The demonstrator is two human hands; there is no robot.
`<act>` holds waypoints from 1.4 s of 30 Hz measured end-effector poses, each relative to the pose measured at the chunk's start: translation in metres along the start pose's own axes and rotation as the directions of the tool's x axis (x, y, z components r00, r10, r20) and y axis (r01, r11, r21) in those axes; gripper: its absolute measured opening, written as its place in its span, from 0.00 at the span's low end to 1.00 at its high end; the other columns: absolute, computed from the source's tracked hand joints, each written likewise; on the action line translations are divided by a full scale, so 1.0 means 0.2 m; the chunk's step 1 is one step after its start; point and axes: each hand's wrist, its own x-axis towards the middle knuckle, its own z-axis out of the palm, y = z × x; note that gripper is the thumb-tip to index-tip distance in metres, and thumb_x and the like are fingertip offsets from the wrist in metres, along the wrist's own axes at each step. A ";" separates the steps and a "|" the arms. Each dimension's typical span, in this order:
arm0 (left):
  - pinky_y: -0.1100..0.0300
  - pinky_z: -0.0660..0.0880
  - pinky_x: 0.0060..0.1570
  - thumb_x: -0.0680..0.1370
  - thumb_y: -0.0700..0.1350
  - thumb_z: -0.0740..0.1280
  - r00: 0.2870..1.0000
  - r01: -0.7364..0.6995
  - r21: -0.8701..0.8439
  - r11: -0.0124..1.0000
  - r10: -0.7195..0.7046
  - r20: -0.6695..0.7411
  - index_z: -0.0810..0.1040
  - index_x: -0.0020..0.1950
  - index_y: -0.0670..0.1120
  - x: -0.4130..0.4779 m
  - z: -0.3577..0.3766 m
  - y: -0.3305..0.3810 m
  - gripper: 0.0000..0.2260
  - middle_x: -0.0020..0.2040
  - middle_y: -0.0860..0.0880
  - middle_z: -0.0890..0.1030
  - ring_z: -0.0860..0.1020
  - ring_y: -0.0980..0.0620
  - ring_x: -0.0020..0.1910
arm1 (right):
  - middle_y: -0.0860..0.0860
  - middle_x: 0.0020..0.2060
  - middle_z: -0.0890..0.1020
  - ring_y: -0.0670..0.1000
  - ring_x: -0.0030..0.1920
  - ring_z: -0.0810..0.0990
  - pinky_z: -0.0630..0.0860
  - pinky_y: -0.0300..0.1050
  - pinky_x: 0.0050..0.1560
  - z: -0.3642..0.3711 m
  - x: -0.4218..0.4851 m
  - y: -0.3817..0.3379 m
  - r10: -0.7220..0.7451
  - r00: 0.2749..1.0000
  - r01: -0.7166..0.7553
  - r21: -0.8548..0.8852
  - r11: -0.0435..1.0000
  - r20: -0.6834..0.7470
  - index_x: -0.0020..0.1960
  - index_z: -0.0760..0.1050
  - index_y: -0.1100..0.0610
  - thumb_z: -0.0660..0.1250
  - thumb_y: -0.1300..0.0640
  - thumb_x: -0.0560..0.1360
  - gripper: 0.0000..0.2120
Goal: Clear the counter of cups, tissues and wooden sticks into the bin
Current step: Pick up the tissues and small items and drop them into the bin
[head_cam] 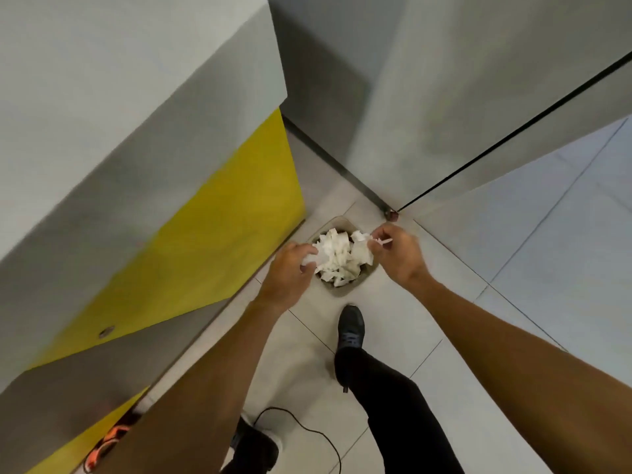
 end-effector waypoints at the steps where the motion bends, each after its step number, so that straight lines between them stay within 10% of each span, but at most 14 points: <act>1: 0.54 0.78 0.51 0.79 0.41 0.65 1.000 0.019 0.006 1.000 -0.019 0.009 0.78 0.60 0.46 0.04 0.05 -0.04 0.11 0.55 0.47 0.75 0.76 0.50 0.52 | 0.51 0.45 0.80 0.49 0.43 0.80 0.79 0.39 0.40 0.06 0.05 0.06 0.020 1.000 -0.020 -0.008 1.000 0.008 0.47 0.76 0.56 0.67 0.57 0.78 0.02; 18: 0.54 0.79 0.51 0.79 0.43 0.66 0.987 0.113 0.001 0.994 -0.112 0.112 0.73 0.68 0.51 0.17 0.26 -0.34 0.17 0.60 0.51 0.75 0.77 0.54 0.51 | 0.48 0.54 0.78 0.49 0.51 0.78 0.75 0.41 0.51 0.30 0.17 0.26 0.122 0.984 -0.122 -0.011 0.992 0.129 0.61 0.76 0.54 0.66 0.54 0.78 0.12; 32: 0.64 0.71 0.58 0.78 0.49 0.68 0.977 -0.212 -0.022 0.977 0.211 -0.037 0.73 0.68 0.50 -0.64 -0.63 0.10 0.18 0.63 0.53 0.75 0.74 0.57 0.59 | 0.45 0.56 0.79 0.43 0.55 0.77 0.74 0.39 0.55 0.13 -0.80 -0.67 -0.211 0.969 0.229 0.150 0.962 -0.127 0.63 0.75 0.53 0.65 0.55 0.79 0.13; 42: 0.58 0.76 0.57 0.79 0.50 0.67 0.849 -0.466 0.072 0.882 0.469 -0.243 0.73 0.67 0.54 -1.46 -1.56 0.29 0.17 0.60 0.57 0.76 0.75 0.61 0.56 | 0.44 0.51 0.82 0.41 0.48 0.80 0.76 0.34 0.46 0.07 -1.49 -1.65 -0.526 0.781 0.599 0.166 0.784 -0.336 0.58 0.78 0.53 0.66 0.55 0.79 0.09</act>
